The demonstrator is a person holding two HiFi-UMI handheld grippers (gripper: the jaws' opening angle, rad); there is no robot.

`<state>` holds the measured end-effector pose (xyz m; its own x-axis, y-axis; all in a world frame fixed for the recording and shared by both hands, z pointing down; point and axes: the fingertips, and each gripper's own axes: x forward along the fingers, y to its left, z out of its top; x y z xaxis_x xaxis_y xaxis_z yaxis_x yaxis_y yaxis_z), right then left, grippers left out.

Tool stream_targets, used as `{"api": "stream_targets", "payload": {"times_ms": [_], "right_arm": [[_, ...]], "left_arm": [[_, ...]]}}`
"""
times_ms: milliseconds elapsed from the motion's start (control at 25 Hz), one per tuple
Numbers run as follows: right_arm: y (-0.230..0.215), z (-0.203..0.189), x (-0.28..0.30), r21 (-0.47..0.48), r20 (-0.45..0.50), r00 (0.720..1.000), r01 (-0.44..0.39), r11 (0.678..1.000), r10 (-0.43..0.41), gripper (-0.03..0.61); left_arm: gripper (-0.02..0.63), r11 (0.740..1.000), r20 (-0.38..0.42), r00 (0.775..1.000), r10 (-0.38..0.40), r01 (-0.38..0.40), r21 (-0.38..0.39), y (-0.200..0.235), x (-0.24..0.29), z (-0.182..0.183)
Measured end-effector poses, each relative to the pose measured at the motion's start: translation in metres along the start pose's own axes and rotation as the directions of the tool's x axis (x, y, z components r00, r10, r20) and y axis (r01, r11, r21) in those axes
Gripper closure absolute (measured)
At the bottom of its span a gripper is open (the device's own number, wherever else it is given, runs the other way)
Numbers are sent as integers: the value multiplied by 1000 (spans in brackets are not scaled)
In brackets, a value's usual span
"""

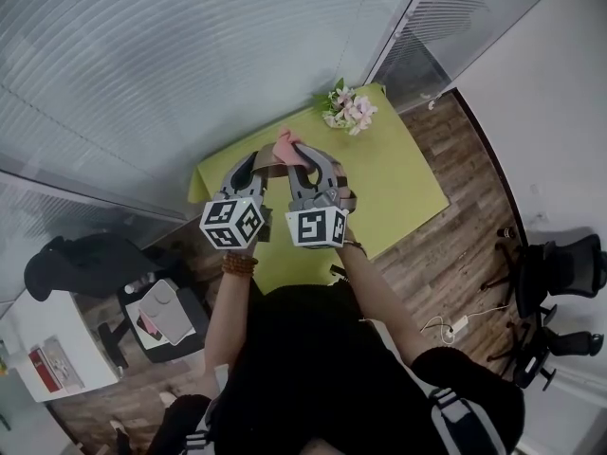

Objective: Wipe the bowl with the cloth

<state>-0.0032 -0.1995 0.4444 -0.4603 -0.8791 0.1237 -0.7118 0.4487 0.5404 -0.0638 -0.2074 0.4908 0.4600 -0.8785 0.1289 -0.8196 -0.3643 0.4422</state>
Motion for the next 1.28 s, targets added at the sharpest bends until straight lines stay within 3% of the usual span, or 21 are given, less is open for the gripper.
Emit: {"api": "stream_targets", "payload": {"times_ms": [120, 280, 360, 520, 600, 680, 800, 840, 960, 1000, 1040, 1080, 1120, 1160, 1200, 1240, 1280], "right_arm": [[2, 2, 1, 69, 11, 1000, -17, 997, 17, 552], [5, -1, 6, 149, 19, 1000, -26, 988, 23, 545], [9, -6, 8, 168, 9, 1000, -23, 986, 22, 550], [9, -17, 6, 286, 6, 1000, -14, 958, 13, 560], [8, -15, 8, 341, 23, 999, -31, 940, 25, 558], [8, -17, 12, 421, 29, 999, -52, 906, 44, 560], [9, -22, 14, 557, 48, 996, -84, 826, 69, 560], [9, -22, 14, 596, 61, 995, -100, 796, 80, 560], [12, -19, 15, 708, 105, 987, -160, 688, 122, 557], [13, -18, 16, 731, 112, 985, -172, 660, 132, 555], [13, -19, 16, 740, 107, 984, -173, 650, 140, 554], [14, -22, 16, 732, 91, 986, -163, 662, 142, 552], [12, -26, 16, 707, 66, 988, -144, 693, 138, 554], [8, -30, 14, 670, 40, 991, -120, 732, 126, 555], [3, -32, 13, 625, 15, 994, -94, 775, 109, 557], [-2, -33, 12, 565, -9, 996, -70, 822, 91, 558], [-6, -32, 12, 483, -32, 997, -52, 874, 77, 560]], "left_arm": [[584, 988, 24, 999, -37, 40, -148, 4, -2, -4], [581, 936, 69, 997, -46, 67, -347, 12, -2, -13], [576, 921, 96, 995, -37, 72, -384, 18, -5, -11], [565, 923, 116, 992, -53, 93, -373, 19, -7, -5], [566, 898, 145, 987, -67, 123, -422, 20, -7, -4], [565, 857, 179, 982, -62, 144, -496, 22, -8, -5], [566, 783, 223, 972, -73, 194, -591, 23, -8, -7], [566, 745, 247, 966, -78, 221, -629, 22, -8, -7], [569, 582, 352, 932, -84, 333, -742, 19, -7, -6], [569, 547, 379, 922, -86, 361, -756, 18, -6, -6], [569, 530, 390, 916, -93, 377, -760, 17, -5, -6], [568, 539, 380, 919, -110, 376, -754, 14, -4, -8], [568, 584, 341, 930, -139, 355, -730, 11, -1, -12], [565, 673, 269, 948, -168, 309, -671, 8, 1, -17], [551, 788, 172, 969, -178, 246, -565, 7, 4, -22], [494, 887, 74, 985, -156, 173, -428, 8, 5, -26], [442, 951, -3, 994, -106, 100, -293, 11, 5, -29]]}}
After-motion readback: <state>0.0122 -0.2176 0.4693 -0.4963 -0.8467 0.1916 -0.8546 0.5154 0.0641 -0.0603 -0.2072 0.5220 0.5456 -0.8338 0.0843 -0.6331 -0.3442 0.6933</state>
